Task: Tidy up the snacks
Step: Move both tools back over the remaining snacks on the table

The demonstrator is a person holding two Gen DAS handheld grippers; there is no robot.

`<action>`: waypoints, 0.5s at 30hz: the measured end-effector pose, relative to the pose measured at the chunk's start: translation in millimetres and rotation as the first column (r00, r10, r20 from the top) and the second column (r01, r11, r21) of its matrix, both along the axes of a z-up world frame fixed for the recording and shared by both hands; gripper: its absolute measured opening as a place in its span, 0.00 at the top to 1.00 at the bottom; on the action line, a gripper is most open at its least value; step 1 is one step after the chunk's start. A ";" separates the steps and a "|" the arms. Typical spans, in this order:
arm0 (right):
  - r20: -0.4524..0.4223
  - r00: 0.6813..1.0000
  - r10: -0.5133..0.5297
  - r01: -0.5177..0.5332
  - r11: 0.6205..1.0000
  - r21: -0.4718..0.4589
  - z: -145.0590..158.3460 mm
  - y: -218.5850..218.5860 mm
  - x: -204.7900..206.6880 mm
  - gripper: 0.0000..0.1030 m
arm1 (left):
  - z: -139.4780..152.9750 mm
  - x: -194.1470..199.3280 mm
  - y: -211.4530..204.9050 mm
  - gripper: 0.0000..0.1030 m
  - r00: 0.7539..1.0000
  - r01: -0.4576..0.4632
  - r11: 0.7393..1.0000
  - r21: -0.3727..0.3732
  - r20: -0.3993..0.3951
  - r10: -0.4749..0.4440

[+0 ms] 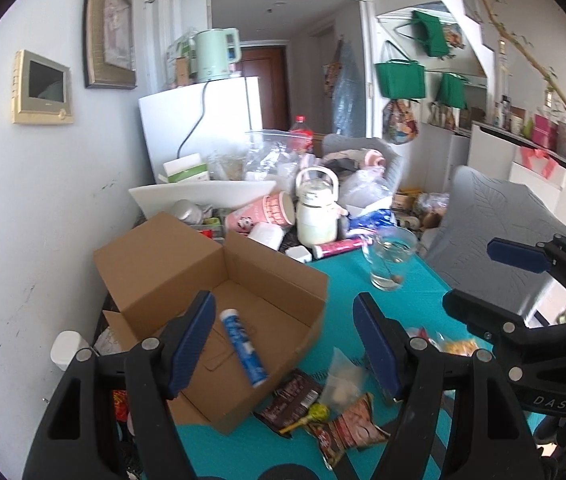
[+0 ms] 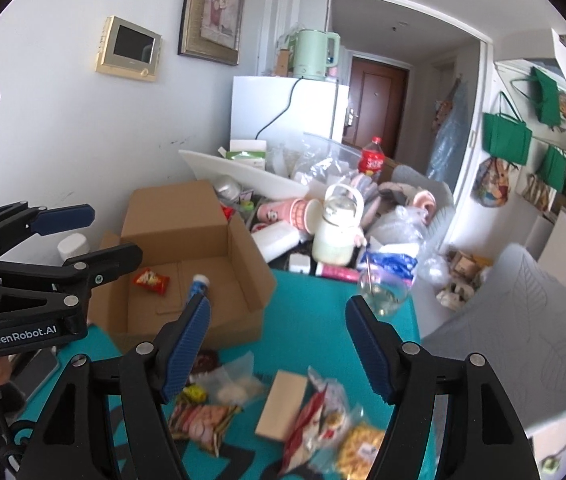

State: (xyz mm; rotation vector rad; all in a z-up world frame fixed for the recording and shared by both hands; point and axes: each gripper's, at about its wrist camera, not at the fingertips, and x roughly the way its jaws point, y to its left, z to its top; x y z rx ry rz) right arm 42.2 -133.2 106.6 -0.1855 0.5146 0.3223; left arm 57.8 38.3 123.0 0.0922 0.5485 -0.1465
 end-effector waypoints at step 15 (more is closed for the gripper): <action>-0.106 0.994 -0.037 0.044 0.997 0.056 -63.4 -19.5 -45.6 0.31 | -59.9 -25.2 -14.1 0.32 0.988 0.101 0.993 -0.054 -0.109 -0.107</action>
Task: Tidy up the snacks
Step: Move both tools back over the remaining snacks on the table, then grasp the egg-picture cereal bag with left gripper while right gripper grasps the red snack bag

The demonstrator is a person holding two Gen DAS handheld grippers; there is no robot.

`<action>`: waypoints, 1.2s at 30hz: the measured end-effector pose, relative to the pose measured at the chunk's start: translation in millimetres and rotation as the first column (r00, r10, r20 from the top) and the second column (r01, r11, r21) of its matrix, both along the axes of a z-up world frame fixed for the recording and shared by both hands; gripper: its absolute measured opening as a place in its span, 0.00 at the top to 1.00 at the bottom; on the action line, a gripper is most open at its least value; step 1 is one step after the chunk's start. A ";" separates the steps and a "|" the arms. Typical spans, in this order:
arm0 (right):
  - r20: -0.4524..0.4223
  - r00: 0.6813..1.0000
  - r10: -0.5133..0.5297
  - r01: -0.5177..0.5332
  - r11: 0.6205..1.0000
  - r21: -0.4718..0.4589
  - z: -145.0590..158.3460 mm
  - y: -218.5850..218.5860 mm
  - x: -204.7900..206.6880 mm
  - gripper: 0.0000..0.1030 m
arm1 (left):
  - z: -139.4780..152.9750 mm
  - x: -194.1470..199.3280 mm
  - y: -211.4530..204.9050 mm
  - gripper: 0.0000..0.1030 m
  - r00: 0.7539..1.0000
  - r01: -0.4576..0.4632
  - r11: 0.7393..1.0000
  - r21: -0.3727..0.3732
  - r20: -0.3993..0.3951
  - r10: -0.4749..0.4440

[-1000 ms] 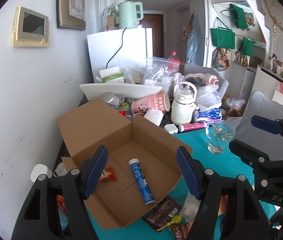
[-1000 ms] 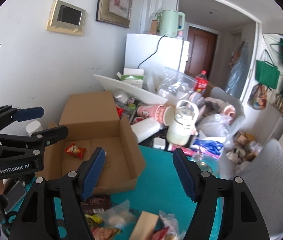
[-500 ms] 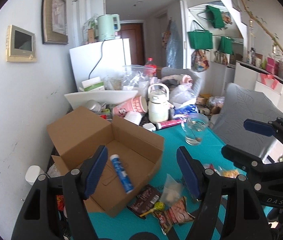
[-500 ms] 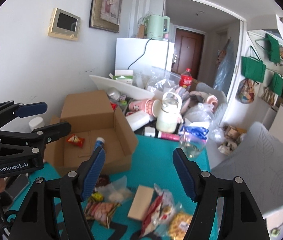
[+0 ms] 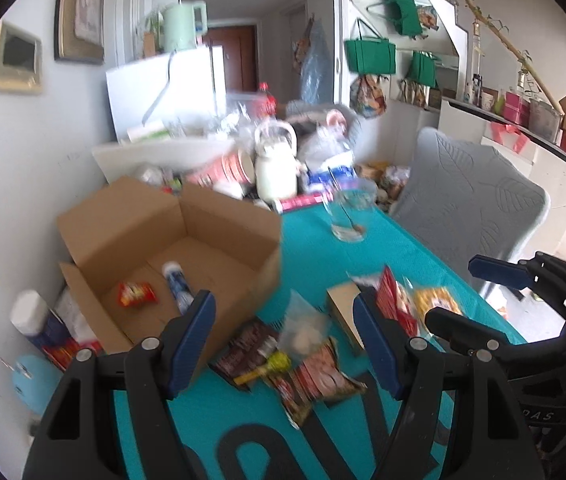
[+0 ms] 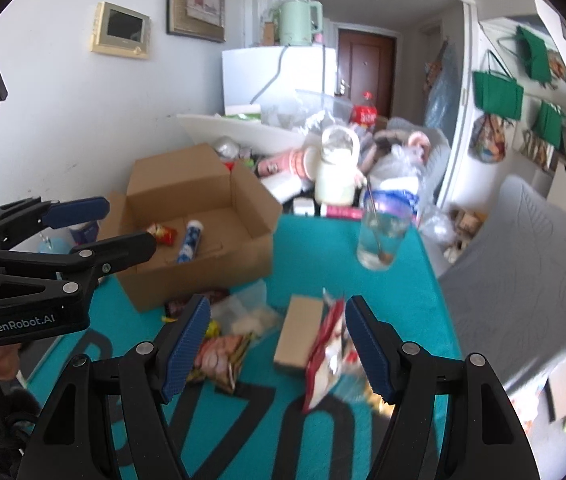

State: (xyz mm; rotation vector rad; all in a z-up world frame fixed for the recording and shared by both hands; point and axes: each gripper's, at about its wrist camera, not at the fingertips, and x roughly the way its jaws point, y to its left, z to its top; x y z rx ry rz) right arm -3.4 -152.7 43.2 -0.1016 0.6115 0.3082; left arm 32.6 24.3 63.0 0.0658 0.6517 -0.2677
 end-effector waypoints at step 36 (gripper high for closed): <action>-0.204 0.975 -0.085 0.104 0.991 0.081 -112.9 -35.3 32.3 0.37 | -142.5 52.0 -23.5 0.32 0.928 -0.095 0.994 -0.049 -0.365 0.071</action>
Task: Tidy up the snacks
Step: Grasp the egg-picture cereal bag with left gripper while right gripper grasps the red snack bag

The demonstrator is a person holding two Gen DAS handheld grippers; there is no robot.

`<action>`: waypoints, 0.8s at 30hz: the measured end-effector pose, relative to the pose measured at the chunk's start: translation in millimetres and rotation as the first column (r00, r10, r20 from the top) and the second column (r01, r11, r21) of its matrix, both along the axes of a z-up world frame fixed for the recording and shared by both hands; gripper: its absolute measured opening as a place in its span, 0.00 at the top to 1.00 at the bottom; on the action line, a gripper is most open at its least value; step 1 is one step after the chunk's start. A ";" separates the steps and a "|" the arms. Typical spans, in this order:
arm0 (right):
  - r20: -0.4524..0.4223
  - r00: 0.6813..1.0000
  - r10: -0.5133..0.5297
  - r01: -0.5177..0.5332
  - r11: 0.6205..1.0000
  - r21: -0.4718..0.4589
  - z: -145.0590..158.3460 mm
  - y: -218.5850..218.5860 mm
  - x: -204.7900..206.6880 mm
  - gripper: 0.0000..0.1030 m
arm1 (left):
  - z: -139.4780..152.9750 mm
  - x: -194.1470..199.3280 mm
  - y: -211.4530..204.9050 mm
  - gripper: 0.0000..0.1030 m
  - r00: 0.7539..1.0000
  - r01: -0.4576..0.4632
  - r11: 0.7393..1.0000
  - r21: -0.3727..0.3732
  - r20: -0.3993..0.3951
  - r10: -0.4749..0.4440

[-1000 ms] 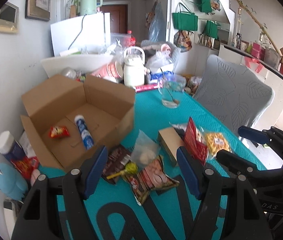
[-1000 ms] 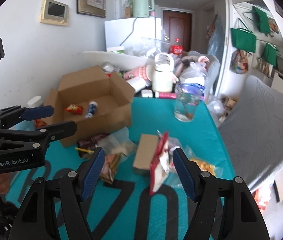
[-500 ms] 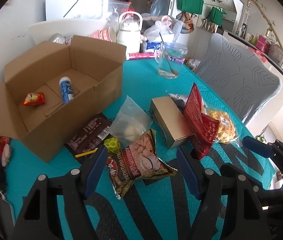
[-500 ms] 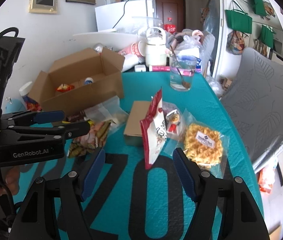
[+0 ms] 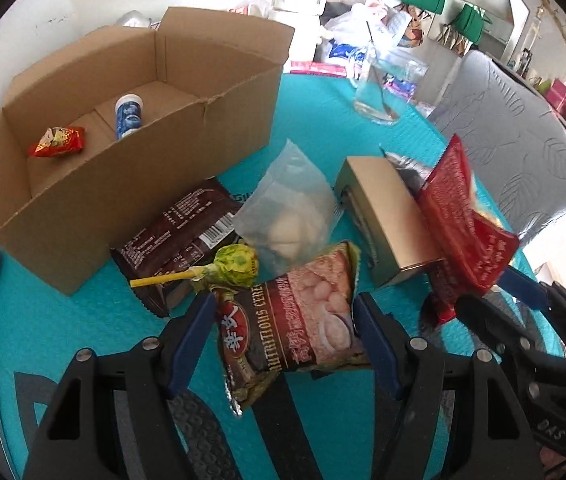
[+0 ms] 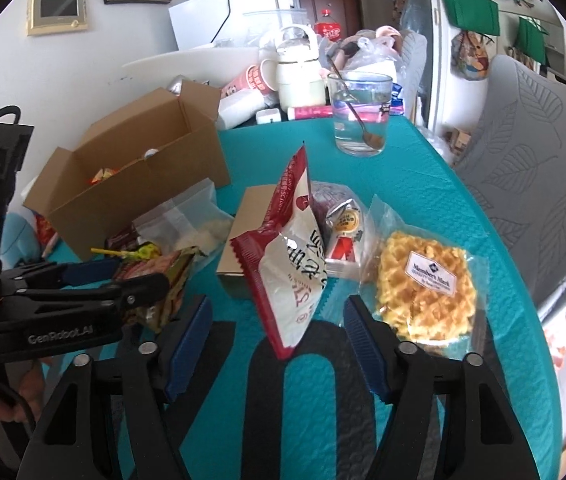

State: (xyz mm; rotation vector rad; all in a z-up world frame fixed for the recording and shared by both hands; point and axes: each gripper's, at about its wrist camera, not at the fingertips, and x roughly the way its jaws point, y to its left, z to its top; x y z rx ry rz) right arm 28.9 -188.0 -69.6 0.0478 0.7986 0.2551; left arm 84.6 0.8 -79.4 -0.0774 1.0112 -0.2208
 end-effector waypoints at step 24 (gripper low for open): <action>-0.026 1.000 0.008 -0.008 1.000 0.014 -15.3 -13.7 7.7 0.78 | -15.9 -15.9 -1.1 0.33 0.999 0.038 0.999 -0.001 -0.035 -0.038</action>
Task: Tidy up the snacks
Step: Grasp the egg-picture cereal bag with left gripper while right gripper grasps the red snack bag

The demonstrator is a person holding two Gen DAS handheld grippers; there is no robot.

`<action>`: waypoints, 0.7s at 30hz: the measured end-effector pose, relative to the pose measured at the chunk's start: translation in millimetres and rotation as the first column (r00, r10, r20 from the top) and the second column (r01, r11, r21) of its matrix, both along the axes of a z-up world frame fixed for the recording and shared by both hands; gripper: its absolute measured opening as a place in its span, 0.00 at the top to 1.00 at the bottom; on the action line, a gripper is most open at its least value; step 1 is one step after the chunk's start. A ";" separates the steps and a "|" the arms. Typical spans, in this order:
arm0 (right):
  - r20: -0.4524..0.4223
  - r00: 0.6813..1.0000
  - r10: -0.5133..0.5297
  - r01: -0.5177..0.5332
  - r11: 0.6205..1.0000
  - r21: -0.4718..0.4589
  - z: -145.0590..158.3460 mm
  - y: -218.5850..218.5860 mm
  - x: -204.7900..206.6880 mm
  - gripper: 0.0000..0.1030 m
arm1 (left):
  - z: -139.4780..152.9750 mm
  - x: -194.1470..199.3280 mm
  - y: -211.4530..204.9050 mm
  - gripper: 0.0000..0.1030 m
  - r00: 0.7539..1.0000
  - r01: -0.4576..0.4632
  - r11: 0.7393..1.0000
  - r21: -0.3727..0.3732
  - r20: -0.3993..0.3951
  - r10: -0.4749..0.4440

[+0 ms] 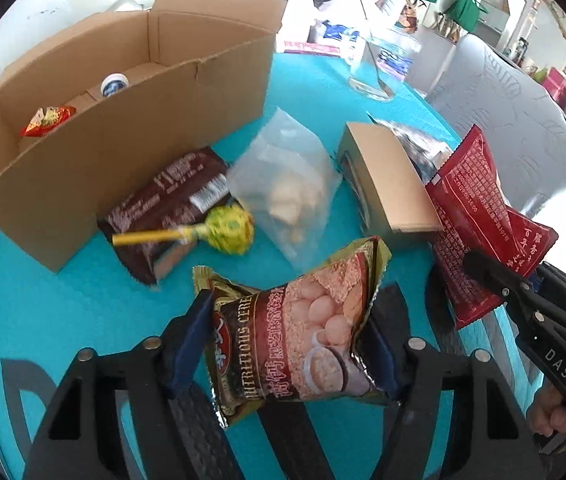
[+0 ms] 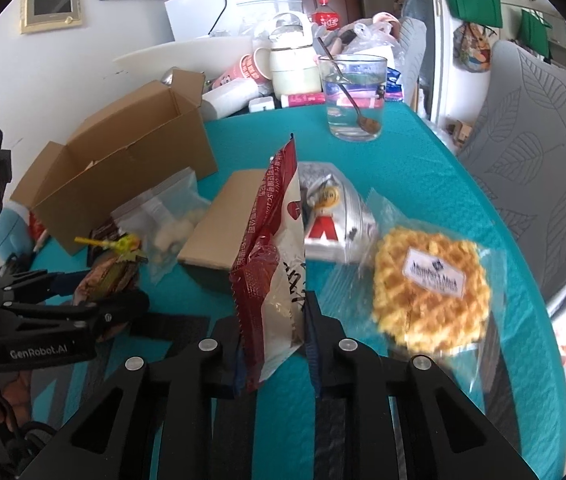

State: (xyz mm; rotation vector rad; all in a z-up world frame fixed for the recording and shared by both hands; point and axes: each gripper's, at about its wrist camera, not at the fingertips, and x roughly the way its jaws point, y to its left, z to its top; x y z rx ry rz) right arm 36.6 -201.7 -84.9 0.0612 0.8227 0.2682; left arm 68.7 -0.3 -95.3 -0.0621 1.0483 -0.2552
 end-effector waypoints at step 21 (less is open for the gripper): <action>0.041 0.995 0.088 -0.083 0.991 -0.101 -1.2 8.9 -48.8 0.68 | -13.2 -39.2 -31.8 0.11 0.995 0.092 0.987 0.129 0.017 -0.095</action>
